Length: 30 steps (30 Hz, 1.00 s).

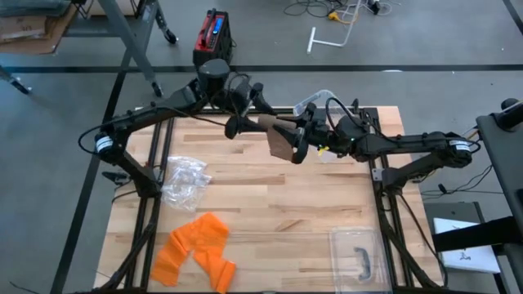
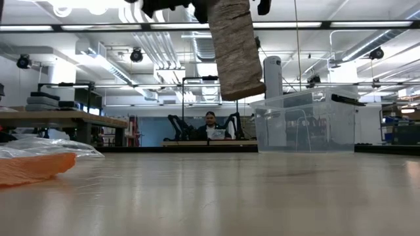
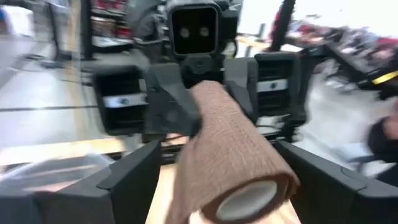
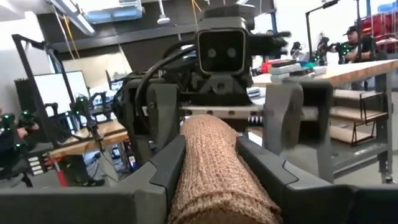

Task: Roll bandage
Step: Roll the brown bandage

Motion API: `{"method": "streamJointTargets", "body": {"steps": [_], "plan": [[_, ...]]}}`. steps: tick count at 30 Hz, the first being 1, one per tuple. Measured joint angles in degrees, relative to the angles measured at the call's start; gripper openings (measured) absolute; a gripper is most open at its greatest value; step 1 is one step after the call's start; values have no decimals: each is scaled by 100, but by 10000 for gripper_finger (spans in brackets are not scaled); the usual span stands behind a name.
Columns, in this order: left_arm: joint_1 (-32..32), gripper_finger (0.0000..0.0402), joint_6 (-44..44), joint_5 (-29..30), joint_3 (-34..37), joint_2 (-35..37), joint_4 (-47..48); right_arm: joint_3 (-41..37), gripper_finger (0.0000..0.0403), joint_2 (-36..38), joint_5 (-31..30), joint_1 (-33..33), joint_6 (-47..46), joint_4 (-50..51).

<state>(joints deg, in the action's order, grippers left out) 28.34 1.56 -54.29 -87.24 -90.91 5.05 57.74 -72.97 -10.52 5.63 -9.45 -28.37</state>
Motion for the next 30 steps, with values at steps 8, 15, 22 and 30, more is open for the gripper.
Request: {"method": "streamJointTargets", "body": {"steps": [8,15,22,30], "plan": [[107,267,1121,-831,0,-521,-1194,0,119,4,-44,4,48,72],[136,220,1106,-821,0,-523,-1222,0,117,7,-63,7,34,165],[145,108,1098,-666,0,-515,-1207,0,128,11,-106,11,-269,169],[186,64,254,-409,0,-494,-1220,2,205,112,-40,45,-1170,170]]}}
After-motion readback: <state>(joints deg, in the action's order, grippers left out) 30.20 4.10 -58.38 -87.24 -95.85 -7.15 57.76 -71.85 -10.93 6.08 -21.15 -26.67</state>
